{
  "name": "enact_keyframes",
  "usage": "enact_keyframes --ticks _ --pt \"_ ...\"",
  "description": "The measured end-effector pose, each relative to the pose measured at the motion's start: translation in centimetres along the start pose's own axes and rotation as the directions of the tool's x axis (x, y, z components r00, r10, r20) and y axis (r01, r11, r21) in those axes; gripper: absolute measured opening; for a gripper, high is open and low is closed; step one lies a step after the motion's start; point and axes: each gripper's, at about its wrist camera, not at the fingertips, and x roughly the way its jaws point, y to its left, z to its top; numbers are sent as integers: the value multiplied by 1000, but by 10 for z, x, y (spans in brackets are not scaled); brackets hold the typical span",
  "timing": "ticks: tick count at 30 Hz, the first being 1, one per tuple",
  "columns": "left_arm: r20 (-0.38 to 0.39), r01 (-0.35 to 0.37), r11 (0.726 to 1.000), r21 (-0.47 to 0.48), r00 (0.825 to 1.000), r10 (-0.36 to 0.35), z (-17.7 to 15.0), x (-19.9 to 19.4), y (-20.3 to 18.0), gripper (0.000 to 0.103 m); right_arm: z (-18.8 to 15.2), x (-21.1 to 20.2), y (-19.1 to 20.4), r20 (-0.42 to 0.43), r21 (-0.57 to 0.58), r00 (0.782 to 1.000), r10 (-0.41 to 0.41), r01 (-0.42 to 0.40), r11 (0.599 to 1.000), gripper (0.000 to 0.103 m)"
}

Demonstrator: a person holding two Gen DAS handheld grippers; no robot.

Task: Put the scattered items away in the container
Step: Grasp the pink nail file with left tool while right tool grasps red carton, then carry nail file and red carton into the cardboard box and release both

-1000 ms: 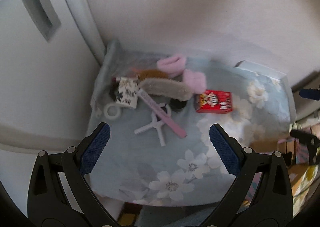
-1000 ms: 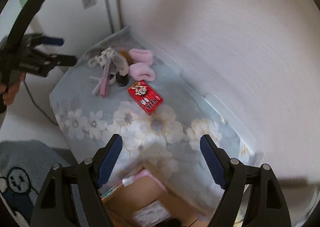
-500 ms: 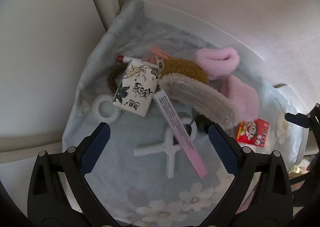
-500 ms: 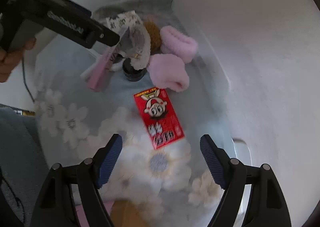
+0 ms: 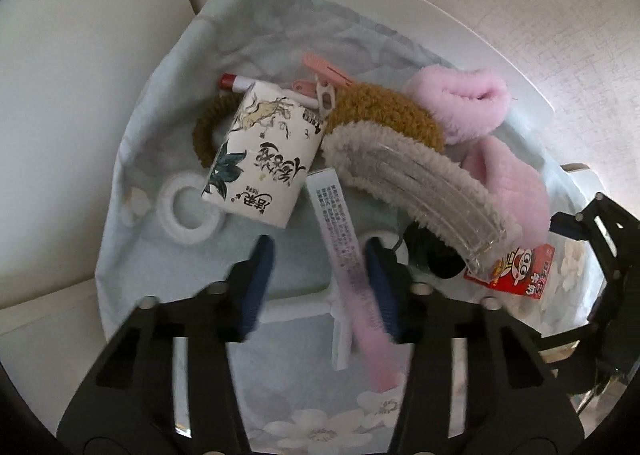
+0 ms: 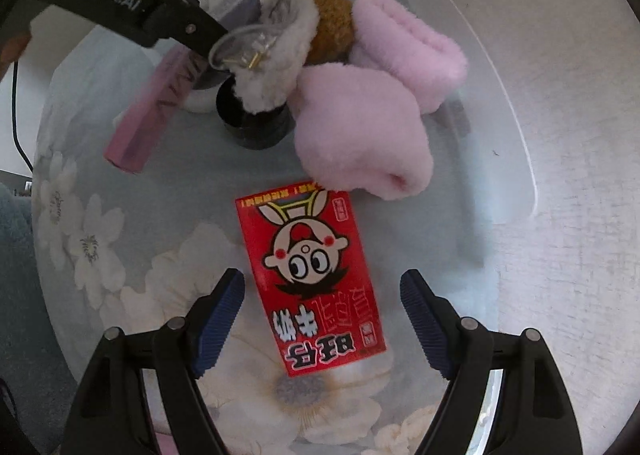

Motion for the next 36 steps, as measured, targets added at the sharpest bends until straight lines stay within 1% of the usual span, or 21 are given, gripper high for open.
enact_keyframes --ticks 1,2,3,4,7,8,11,15,20,25,27,28,30,31,34,36 --pt "-2 13 1000 0 1000 -13 -1 -1 0 26 -1 0 -1 3 4 1000 14 -14 1000 77" --pt "-5 16 1000 6 1000 -16 -3 -1 -1 18 -1 0 -3 7 9 1000 27 -27 1000 74" --pt "-7 9 1000 18 1000 -8 -4 -1 -3 13 -2 1 -4 6 17 999 46 -46 999 66" --pt "-9 5 1000 27 1000 -5 -5 -1 -5 12 -3 2 -6 -2 26 998 64 -64 998 63" --pt "-12 28 999 31 1000 -28 -9 -3 -7 12 -6 0 -11 3 59 996 84 -84 995 55" --pt "-11 37 999 31 999 -37 -10 -5 -7 12 -6 -1 -13 7 68 996 85 -85 994 49" --pt "-8 45 998 35 999 -44 -15 -9 -9 12 -9 -7 -16 7 91 993 116 -116 989 47" --pt "6 19 998 58 1000 -20 -24 -22 -13 12 -13 -24 -22 34 138 986 161 -164 977 45" --pt "56 13 995 100 998 -19 -42 -49 -24 12 -20 -50 -29 65 191 985 161 -170 967 45" --pt "119 -7 988 151 993 -12 -59 -82 -34 12 -34 -89 -31 125 246 983 134 -162 956 45" --pt "155 -12 984 178 988 -16 -67 -100 -39 12 -42 -108 -28 143 273 984 104 -141 952 45" --pt "170 -12 982 190 985 -21 -63 -107 -36 12 -47 -119 -26 156 290 983 92 -135 947 45" --pt "199 -17 975 222 980 -28 -37 -118 -23 12 -53 -139 -11 172 322 983 67 -121 939 46" --pt "211 -17 972 235 977 -34 -29 -121 -14 12 -57 -148 -6 173 340 984 45 -103 935 46" --pt "245 -19 961 276 968 -51 -41 -144 -21 12 -73 -170 10 180 384 984 -5 -66 921 46" --pt "265 -14 954 301 962 -70 -48 -155 -28 12 -90 -179 29 189 407 981 -40 -41 913 46"
